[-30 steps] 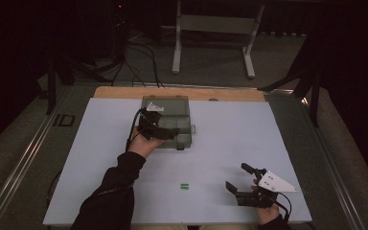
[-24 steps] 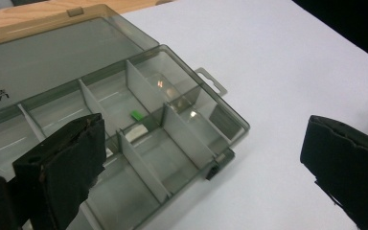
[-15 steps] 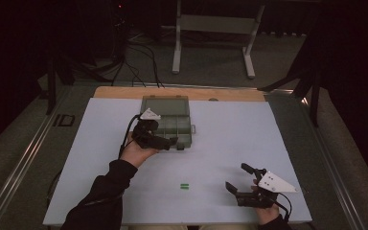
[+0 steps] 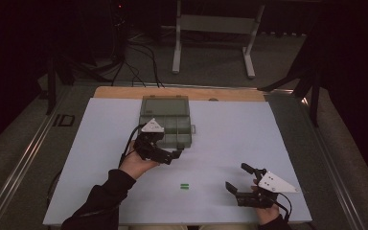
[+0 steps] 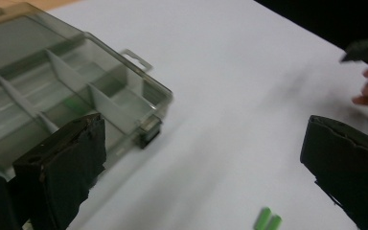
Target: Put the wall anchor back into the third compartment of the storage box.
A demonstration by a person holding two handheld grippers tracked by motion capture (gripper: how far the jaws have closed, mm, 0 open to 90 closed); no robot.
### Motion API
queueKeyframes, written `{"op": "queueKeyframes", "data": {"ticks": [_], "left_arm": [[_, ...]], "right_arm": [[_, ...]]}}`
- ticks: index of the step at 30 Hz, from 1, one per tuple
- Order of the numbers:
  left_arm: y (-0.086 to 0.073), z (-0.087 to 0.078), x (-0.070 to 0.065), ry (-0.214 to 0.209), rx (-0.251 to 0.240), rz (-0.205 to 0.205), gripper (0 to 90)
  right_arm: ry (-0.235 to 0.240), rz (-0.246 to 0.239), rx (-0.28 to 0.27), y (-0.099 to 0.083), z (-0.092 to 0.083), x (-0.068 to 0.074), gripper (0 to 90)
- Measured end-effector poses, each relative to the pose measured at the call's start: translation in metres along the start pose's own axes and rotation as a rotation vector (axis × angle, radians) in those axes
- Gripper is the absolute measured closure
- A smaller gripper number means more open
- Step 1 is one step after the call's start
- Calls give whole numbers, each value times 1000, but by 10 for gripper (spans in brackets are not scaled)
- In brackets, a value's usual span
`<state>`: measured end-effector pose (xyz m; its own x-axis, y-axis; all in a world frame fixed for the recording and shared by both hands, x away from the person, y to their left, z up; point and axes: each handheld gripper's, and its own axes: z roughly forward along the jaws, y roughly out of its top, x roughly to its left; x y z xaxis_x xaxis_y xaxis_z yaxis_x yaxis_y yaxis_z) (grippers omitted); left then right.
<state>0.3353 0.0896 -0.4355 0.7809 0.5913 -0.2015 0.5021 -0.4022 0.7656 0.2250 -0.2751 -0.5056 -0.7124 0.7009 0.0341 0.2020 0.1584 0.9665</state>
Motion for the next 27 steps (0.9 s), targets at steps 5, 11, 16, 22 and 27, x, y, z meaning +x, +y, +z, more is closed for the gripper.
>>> {"op": "queueKeyframes", "data": {"ticks": [5,11,16,22,27], "left_arm": [[-6,1,-8,-32,6,17,11],[-14,2,-17,-78,8,43,12],[-21,5,-21,-111,3,52,23],[-29,9,-26,-144,16,74,23],[-35,14,-32,-166,30,104,37]], "right_arm": [[0,0,2,0,0,0,108],[4,2,5,0,1,0,107],[7,0,6,0,1,1,107],[7,0,8,0,1,1,107],[12,-1,10,-1,2,1,108]]}}
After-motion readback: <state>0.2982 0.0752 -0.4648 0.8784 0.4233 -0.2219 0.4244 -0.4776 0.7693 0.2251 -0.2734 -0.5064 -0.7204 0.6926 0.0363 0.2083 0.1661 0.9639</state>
